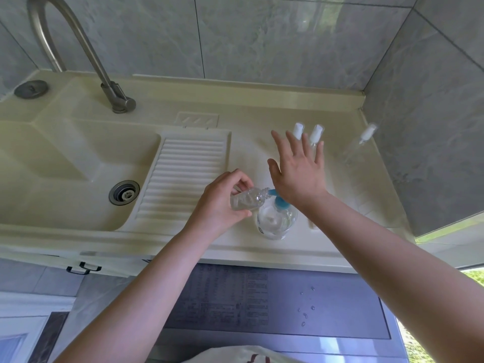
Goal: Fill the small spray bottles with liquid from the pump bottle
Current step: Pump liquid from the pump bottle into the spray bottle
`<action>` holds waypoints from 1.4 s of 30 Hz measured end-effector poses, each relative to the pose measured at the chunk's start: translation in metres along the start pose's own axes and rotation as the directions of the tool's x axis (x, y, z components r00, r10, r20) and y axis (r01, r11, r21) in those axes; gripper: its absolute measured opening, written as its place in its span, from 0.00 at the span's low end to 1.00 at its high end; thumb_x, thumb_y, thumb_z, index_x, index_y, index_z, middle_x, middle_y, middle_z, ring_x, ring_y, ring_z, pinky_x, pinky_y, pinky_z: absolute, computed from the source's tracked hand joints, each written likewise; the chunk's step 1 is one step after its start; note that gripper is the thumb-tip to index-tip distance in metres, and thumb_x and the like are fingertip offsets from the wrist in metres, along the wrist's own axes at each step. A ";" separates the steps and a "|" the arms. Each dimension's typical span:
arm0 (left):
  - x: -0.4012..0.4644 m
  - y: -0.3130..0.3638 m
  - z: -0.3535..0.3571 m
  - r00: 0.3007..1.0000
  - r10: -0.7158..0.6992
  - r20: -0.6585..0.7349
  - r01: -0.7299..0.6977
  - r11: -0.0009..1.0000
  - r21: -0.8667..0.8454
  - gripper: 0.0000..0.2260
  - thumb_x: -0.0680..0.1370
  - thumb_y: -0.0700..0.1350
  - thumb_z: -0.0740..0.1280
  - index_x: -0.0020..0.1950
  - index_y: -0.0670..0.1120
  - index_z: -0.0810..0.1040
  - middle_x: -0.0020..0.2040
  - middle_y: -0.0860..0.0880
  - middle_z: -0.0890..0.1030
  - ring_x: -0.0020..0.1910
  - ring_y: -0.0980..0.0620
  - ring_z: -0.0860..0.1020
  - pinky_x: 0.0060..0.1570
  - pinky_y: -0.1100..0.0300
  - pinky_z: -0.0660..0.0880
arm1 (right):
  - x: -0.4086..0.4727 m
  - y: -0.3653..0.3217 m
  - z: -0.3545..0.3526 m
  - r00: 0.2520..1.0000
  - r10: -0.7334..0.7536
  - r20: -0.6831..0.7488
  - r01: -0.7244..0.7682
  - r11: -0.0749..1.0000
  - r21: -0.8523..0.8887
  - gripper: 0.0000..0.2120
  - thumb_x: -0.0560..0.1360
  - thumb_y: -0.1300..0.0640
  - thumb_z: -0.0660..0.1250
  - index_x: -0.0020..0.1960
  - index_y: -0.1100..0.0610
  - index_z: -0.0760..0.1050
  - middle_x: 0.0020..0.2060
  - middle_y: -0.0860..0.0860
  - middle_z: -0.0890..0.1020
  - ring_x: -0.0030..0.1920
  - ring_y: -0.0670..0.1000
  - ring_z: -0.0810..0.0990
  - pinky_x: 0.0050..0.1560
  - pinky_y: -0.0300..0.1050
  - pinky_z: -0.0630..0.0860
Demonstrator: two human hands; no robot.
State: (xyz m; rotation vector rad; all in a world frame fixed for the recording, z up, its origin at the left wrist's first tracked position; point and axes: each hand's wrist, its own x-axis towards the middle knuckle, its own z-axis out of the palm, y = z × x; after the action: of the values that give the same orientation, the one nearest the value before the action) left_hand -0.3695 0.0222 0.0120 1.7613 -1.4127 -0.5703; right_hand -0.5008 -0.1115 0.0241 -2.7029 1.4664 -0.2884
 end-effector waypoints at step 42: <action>-0.003 -0.002 0.007 1.000 -0.026 -0.012 0.026 1.000 0.004 0.22 0.62 0.34 0.79 0.50 0.53 0.78 0.50 0.55 0.78 0.49 0.61 0.77 0.49 0.76 0.68 | -0.005 -0.003 0.009 0.992 0.002 0.124 -0.036 0.961 0.274 0.26 0.83 0.43 0.55 0.80 0.45 0.55 0.79 0.50 0.59 0.80 0.57 0.48 0.78 0.61 0.43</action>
State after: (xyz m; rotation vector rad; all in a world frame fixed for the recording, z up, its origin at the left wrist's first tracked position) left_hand -0.3744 0.0236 0.0056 1.7860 -1.3860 -0.5701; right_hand -0.4994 -0.1056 0.0149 -2.4383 1.3093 -0.2948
